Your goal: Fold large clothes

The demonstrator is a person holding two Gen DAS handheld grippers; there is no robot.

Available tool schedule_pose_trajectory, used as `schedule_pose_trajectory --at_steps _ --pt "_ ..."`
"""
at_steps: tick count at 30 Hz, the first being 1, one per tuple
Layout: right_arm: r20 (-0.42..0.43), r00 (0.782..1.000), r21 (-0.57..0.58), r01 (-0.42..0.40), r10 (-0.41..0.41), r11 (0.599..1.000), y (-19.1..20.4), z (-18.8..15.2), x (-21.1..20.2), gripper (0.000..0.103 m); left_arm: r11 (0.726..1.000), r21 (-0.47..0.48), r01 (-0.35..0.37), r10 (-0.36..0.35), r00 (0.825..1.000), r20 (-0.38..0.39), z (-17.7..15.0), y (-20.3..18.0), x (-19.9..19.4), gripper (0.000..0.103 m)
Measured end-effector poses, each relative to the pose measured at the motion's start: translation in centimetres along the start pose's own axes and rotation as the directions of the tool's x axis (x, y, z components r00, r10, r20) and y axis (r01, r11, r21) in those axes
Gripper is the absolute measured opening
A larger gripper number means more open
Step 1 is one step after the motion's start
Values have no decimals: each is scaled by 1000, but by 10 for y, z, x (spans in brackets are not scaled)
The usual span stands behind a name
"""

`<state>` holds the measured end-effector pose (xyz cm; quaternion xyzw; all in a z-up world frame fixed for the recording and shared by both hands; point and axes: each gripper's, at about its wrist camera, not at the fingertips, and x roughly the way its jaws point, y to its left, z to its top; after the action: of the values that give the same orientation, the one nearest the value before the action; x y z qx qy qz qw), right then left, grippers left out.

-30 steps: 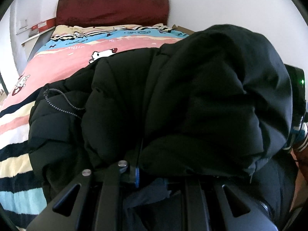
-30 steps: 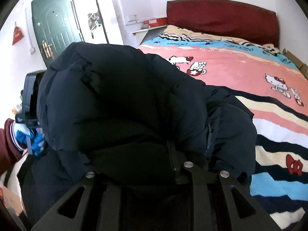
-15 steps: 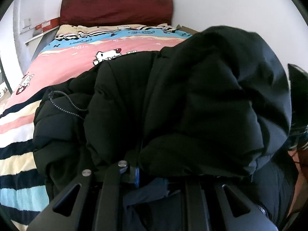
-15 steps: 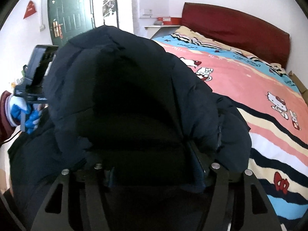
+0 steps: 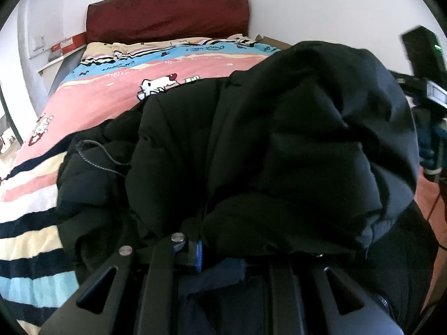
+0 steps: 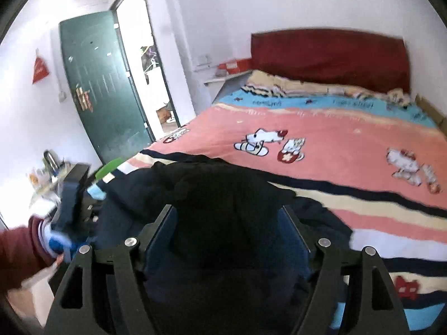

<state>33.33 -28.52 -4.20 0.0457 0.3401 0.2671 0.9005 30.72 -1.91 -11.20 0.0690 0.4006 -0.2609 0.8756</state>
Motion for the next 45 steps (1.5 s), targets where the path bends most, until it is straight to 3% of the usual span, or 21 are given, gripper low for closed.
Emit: schedule_pose_trajectory --at_steps 5,8,12,16,20,24,30,33,36,39,41,45 --pt "-122 990 -5 -66 65 998 12 -18 53 74 1000 8 -19 19 1000 -12 -7 -4 -23 28" --pt "-233 971 -56 -68 53 996 27 -51 80 74 1000 14 -13 13 1000 -18 -19 -6 -35 35" --pt "-251 968 -62 -19 3 998 30 -83 88 75 1000 -27 7 -9 999 -43 -36 -5 -50 39" --pt "-263 964 -66 26 -42 998 34 -82 84 74 998 -66 3 -3 1000 -10 -39 -1 -74 39" --pt "-245 966 -84 59 -78 995 42 -71 70 74 996 -89 3 2 998 57 -13 0 -97 39" --pt "-201 976 -97 62 -81 993 40 -52 44 74 995 -93 22 -12 994 112 39 -5 -99 43" --pt "-109 988 -79 101 -109 992 24 -1 25 77 994 -97 53 -39 990 137 125 -18 -54 43" --pt "-91 988 -31 126 -129 992 8 18 40 78 992 -105 63 -51 992 111 141 -29 -23 43" --pt "-155 976 10 159 -156 987 -5 16 72 78 995 -89 33 -30 999 35 129 -38 9 43" --pt "-249 957 7 157 -150 988 -8 -10 89 78 997 -80 23 -24 1000 -8 94 -43 23 43" --pt "-291 946 -22 142 -142 990 -2 -35 88 78 997 -74 29 -30 999 -11 74 -45 21 43" --pt "-292 948 -67 110 -125 992 12 -55 63 78 999 -42 16 -17 1000 -7 38 -57 4 43"
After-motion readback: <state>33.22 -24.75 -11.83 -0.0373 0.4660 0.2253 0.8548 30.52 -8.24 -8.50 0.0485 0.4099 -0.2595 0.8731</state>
